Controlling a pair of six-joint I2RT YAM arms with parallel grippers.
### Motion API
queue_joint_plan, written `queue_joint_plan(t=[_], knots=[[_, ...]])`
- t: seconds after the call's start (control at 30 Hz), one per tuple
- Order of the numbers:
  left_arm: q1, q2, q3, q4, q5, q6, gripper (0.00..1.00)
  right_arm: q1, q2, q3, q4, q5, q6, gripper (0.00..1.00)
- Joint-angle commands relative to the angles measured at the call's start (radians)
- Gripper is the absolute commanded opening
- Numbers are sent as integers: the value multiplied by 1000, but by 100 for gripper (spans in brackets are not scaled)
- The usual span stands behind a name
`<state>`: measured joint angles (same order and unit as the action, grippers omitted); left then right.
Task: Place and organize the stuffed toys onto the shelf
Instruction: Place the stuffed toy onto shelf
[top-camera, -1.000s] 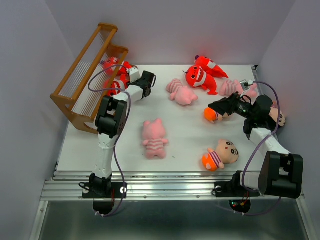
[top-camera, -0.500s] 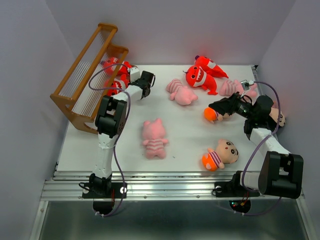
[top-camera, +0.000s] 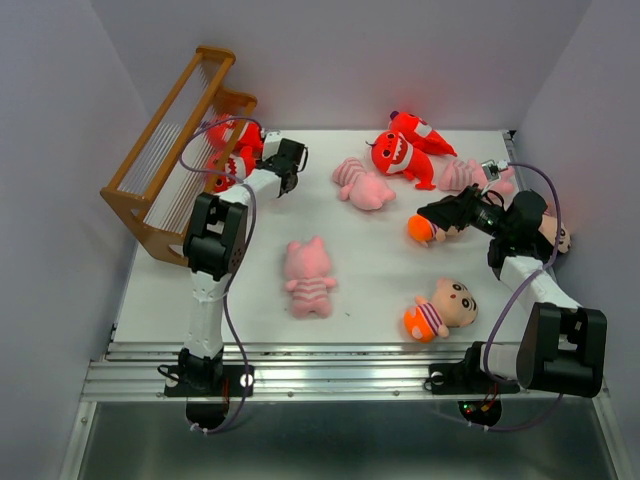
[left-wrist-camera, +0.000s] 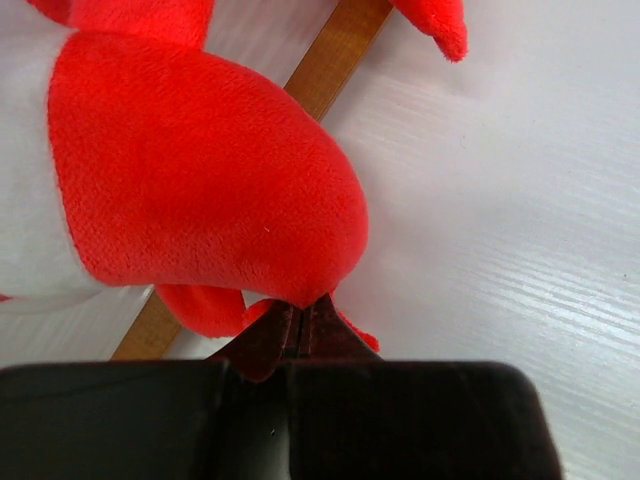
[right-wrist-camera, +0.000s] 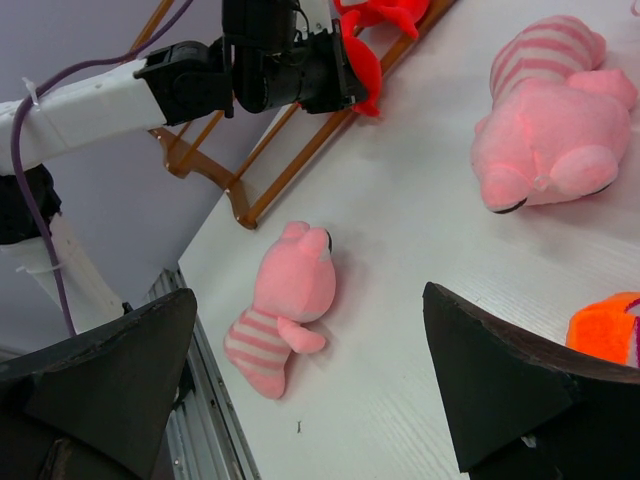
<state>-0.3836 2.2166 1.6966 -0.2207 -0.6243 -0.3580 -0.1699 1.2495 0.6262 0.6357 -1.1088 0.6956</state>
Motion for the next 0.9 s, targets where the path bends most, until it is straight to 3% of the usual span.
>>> queue_joint_plan(t=[0.0, 0.43, 0.87], knots=[[11, -83, 24, -22, -6, 91, 0, -6, -21, 15, 32, -14, -15, 100], [34, -12, 182, -121, -26, 218, 0, -16, -22, 15, 32, -16, -13, 100], [78, 44, 285, -221, -11, 134, 0, -16, -21, 15, 32, -16, -13, 100]])
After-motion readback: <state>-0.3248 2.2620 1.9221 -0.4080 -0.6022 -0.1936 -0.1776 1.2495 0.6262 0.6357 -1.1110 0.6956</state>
